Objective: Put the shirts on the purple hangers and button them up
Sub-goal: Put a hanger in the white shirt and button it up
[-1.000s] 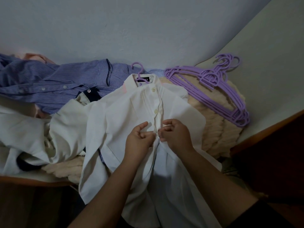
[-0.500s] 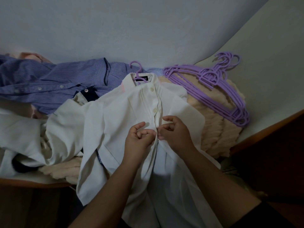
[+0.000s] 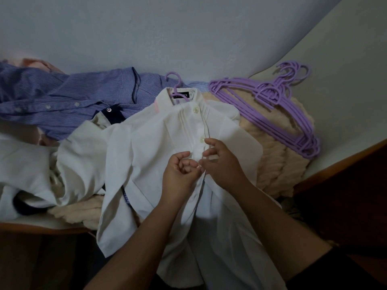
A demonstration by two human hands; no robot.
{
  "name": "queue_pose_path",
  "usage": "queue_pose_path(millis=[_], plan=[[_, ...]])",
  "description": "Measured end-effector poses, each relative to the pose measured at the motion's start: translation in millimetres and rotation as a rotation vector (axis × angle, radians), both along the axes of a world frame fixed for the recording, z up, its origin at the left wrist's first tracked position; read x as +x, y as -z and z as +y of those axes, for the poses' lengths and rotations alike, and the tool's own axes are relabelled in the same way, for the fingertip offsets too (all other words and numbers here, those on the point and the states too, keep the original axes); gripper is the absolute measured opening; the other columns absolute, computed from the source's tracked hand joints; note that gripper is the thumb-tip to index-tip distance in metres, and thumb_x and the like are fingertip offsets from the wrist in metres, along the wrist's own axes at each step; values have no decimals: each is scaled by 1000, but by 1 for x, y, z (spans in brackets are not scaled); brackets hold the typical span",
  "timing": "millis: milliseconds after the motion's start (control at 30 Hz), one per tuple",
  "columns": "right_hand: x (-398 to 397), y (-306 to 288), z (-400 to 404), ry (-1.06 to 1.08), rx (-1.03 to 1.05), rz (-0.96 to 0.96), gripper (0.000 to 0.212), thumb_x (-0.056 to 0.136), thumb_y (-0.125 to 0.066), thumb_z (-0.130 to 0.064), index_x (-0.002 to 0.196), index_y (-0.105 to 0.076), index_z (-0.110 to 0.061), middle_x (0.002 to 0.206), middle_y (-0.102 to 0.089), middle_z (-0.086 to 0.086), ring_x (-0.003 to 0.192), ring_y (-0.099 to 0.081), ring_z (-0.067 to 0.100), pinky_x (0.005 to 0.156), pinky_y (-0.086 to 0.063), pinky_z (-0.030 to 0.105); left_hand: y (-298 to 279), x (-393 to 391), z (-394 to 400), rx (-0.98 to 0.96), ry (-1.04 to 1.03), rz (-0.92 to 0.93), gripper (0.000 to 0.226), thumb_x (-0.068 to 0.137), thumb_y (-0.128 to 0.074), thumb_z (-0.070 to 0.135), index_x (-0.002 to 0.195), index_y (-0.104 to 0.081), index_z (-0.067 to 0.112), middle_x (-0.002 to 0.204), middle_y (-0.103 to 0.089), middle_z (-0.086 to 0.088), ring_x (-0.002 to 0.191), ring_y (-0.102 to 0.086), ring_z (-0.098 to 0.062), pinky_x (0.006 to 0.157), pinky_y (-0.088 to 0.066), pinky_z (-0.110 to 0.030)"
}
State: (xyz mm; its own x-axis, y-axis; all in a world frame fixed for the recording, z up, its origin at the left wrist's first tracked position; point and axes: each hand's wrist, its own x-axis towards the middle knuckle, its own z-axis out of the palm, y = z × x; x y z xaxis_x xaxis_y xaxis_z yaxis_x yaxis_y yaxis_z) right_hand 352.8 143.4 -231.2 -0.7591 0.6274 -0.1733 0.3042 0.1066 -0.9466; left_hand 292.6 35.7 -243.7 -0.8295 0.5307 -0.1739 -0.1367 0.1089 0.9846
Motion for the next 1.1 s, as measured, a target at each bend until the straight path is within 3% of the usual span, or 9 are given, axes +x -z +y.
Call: queue_pose_path(millis=[200, 300, 367, 533, 667, 800, 933, 1033, 1100], plan=[[-3, 14, -2, 132, -304, -51, 24, 79, -69, -3, 102, -66, -10, 90, -67, 2, 90, -66, 20, 89, -54, 39, 6, -2, 1, -4, 7, 5, 35, 82, -65, -11, 108, -53, 8, 80, -63, -4, 65, -61, 2, 68, -51, -11], [-2, 15, -2, 144, -406, -81, 29, 80, -69, 0, 108, -65, -5, 98, -68, 10, 93, -67, 23, 89, -55, 36, 9, -2, 0, -7, 20, 12, 32, 82, -67, -7, 107, -55, 10, 83, -65, -6, 69, -62, -2, 71, -52, -14], [-2, 16, -2, 157, -462, -62, 19, 80, -68, 1, 97, -66, -9, 97, -69, 13, 93, -68, 25, 87, -55, 36, 10, -2, -1, -6, 21, 12, 33, 82, -67, -7, 108, -55, 8, 85, -66, -8, 72, -63, -5, 73, -53, -15], [-2, 14, -6, 236, -733, 72, 14, 82, -62, 11, 90, -61, -1, 84, -67, 15, 75, -68, 20, 69, -57, 24, 12, -4, -1, 21, 26, -37, 36, 80, -68, -10, 105, -54, 12, 94, -66, -17, 77, -62, -16, 76, -55, -21], [-1, 14, -10, 277, -880, 158, 14, 83, -56, 16, 92, -58, 6, 68, -69, 14, 62, -70, 18, 58, -56, 22, 15, -4, -3, 29, 21, -72, 37, 79, -69, -11, 103, -55, 14, 91, -65, -13, 76, -61, -15, 74, -54, -20], [-1, 20, -11, 314, -843, 145, 11, 83, -60, 12, 86, -61, 1, 76, -68, 15, 68, -69, 20, 69, -59, 27, 17, -5, -3, 30, 12, -96, 38, 78, -69, -12, 102, -56, 14, 87, -64, -6, 71, -60, -9, 73, -54, -17], [-1, 21, -12, 337, -719, 108, 11, 82, -63, 7, 84, -65, -4, 77, -70, 12, 69, -69, 18, 67, -56, 25, 19, -6, -3, 16, 12, -87, 38, 77, -70, -12, 100, -57, 15, 88, -65, -5, 70, -62, -7, 74, -55, -18], [0, 21, -13, 305, -431, 8, 8, 82, -67, -3, 84, -68, -10, 83, -71, 9, 78, -68, 18, 75, -56, 26, 18, -7, -1, 15, 7, -89, 37, 76, -70, -12, 99, -57, 13, 86, -66, -5, 69, -62, -7, 74, -55, -18], [0, 20, -14, 260, -218, -39, 9, 84, -65, -6, 91, -70, -10, 81, -69, 1, 76, -65, 10, 74, -53, 19, 18, -7, 0, 23, 1, -92, 36, 76, -70, -13, 99, -57, 12, 85, -66, -5, 68, -62, -6, 73, -55, -17]])
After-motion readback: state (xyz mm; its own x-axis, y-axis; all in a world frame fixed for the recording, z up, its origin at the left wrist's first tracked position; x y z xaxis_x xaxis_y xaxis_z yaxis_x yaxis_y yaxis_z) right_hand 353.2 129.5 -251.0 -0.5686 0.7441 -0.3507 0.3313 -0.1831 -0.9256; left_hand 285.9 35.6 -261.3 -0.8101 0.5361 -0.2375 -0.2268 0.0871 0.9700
